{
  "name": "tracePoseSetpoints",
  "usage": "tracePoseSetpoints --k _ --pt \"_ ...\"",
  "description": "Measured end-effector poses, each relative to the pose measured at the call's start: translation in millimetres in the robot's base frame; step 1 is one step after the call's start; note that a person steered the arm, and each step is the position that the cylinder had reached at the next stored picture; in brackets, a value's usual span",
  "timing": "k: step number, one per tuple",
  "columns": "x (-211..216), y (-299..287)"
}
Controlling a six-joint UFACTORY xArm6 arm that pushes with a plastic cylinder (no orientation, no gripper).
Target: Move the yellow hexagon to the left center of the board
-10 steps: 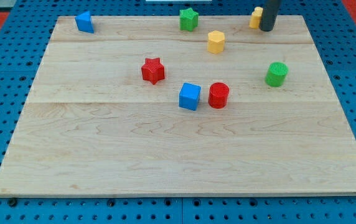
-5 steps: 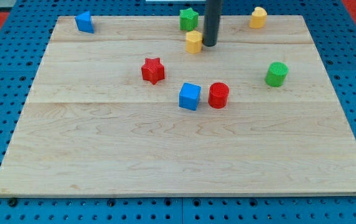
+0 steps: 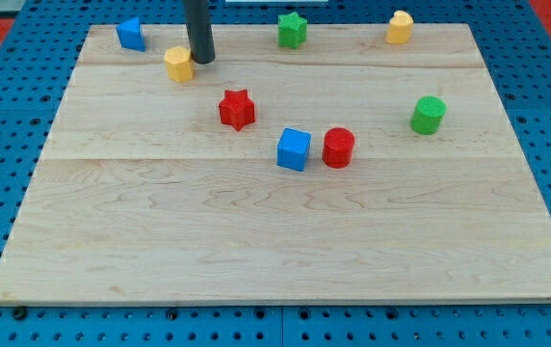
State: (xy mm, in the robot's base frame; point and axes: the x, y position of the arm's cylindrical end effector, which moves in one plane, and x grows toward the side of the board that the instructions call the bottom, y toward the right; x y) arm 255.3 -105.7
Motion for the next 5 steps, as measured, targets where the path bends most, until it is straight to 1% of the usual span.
tracePoseSetpoints --k 1,3,4,5 --pt "2 -39" --pt "98 -99" --pt "115 -114" --pt "114 -113"
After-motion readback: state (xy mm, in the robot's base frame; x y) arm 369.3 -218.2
